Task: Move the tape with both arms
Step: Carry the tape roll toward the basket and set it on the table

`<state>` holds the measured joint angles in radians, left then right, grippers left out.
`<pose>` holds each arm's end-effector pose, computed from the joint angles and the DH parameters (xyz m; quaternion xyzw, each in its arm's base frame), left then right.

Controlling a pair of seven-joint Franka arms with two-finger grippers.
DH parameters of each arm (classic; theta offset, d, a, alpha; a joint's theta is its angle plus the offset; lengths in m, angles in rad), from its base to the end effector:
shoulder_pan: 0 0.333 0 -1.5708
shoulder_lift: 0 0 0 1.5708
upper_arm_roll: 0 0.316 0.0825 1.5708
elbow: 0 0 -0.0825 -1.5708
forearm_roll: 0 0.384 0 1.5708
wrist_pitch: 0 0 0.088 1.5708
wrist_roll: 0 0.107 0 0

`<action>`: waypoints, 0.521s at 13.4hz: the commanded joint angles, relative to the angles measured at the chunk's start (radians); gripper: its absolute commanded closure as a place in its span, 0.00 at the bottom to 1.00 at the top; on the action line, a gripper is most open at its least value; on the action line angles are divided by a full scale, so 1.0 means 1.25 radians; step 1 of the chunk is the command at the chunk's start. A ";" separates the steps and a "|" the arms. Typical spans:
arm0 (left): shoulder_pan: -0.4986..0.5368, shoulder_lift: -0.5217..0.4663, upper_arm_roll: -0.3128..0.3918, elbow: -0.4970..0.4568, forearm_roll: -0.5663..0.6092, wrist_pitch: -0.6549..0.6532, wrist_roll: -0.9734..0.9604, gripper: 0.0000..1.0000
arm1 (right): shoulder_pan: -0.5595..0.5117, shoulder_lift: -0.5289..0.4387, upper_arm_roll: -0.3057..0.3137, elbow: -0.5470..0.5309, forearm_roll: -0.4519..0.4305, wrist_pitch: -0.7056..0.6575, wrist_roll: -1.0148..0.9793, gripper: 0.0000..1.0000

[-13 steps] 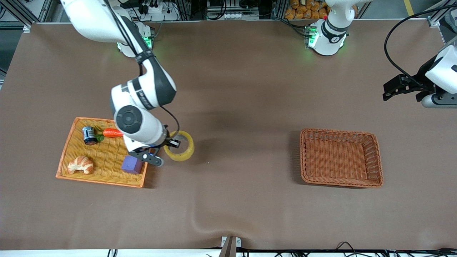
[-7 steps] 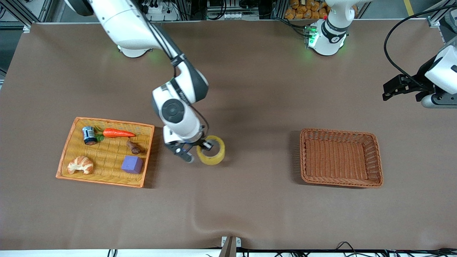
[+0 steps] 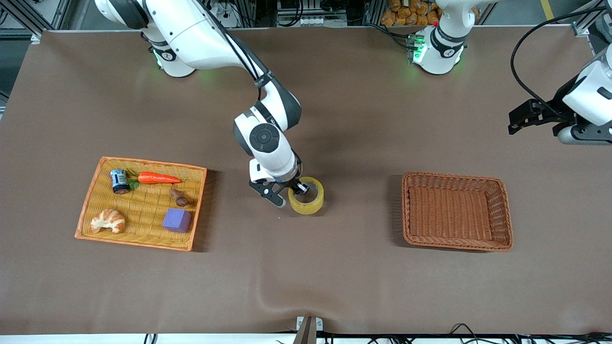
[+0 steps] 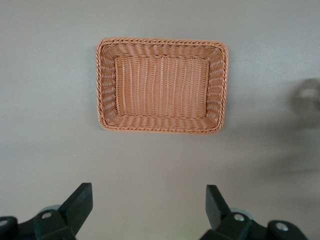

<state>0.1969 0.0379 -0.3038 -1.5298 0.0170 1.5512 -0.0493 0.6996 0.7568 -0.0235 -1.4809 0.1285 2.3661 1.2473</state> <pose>0.5612 -0.0550 0.6219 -0.9996 0.0286 0.0071 0.0034 0.5670 0.4609 0.2387 -0.9450 0.3183 -0.0040 0.0756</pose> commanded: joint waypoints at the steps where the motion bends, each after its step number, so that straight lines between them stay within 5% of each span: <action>1: -0.002 -0.001 -0.004 0.002 -0.010 -0.005 -0.002 0.00 | 0.023 0.051 -0.008 0.054 0.013 0.013 0.016 1.00; 3: -0.003 0.017 -0.027 0.002 -0.014 -0.003 -0.005 0.00 | 0.026 0.083 -0.009 0.073 0.011 0.017 0.015 1.00; 4: -0.003 0.031 -0.038 0.003 -0.012 0.007 -0.019 0.00 | 0.026 0.085 -0.009 0.075 0.010 0.021 0.015 0.83; 5: -0.004 0.043 -0.050 0.002 -0.012 0.025 -0.045 0.00 | 0.027 0.084 -0.009 0.075 0.006 0.020 0.012 0.32; 6: -0.011 0.058 -0.059 0.003 -0.009 0.036 -0.072 0.00 | 0.032 0.075 -0.013 0.077 0.002 0.015 0.011 0.00; 7: -0.025 0.067 -0.061 0.002 -0.007 0.049 -0.092 0.00 | 0.033 0.067 -0.016 0.077 0.001 0.012 0.010 0.00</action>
<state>0.1850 0.0934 -0.3681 -1.5338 0.0139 1.5848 -0.1140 0.7238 0.8472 -0.0254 -1.4211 0.1301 2.3971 1.2479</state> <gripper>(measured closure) 0.000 0.621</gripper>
